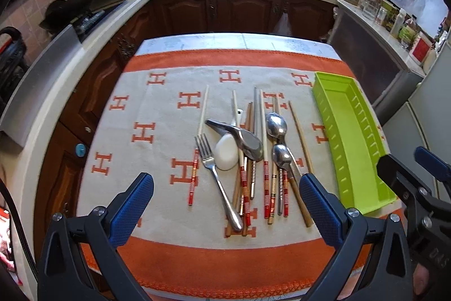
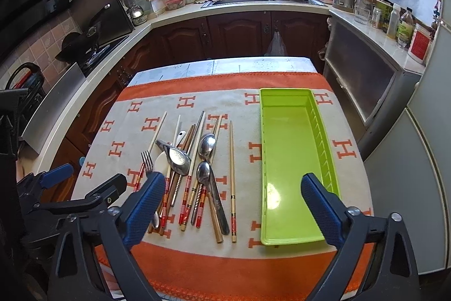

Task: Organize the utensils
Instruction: 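Move the right gripper toward the chopsticks while the left gripper approaches a red-striped chopstick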

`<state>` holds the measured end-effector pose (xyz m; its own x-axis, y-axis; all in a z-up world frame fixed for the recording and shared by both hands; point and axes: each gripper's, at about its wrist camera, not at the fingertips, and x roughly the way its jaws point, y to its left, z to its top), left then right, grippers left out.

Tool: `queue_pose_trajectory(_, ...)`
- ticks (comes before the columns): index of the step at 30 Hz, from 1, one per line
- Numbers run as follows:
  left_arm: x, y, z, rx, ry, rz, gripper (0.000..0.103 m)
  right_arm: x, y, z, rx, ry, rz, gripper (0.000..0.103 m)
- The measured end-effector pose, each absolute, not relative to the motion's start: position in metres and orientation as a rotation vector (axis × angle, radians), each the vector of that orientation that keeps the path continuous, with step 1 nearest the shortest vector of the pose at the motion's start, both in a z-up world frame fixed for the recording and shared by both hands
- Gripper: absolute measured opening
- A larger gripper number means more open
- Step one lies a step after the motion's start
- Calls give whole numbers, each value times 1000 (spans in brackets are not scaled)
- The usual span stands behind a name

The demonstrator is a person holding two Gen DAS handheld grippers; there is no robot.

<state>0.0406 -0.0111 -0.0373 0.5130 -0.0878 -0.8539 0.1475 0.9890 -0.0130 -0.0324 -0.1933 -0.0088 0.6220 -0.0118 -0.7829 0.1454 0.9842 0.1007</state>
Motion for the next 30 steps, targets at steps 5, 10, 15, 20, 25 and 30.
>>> queue_pose_trajectory(5, 70, -2, -42, 30, 1101, -207, 102, 1, -201, -13, 224, 982, -20, 70)
queue_pose_trajectory(10, 99, 13, -41, -5, 1113, -229, 102, 40, -204, -15, 251, 1049, 23, 56)
queue_pose_trajectory(15, 129, 25, -51, -17, 1164, -214, 102, 81, -203, -28, 274, 1130, 61, 48)
queue_pose_trajectory(20, 151, 37, -75, -78, 1243, -229, 94, 119, -196, -68, 272, 1258, 45, 33)
queue_pose_trajectory(25, 163, 45, -102, -83, 1305, -208, 73, 149, -194, -120, 284, 1372, 4, 23)
queue_pose_trajectory(30, 174, 51, -124, -86, 1356, -212, 61, 166, -190, -159, 271, 1436, -33, 22)
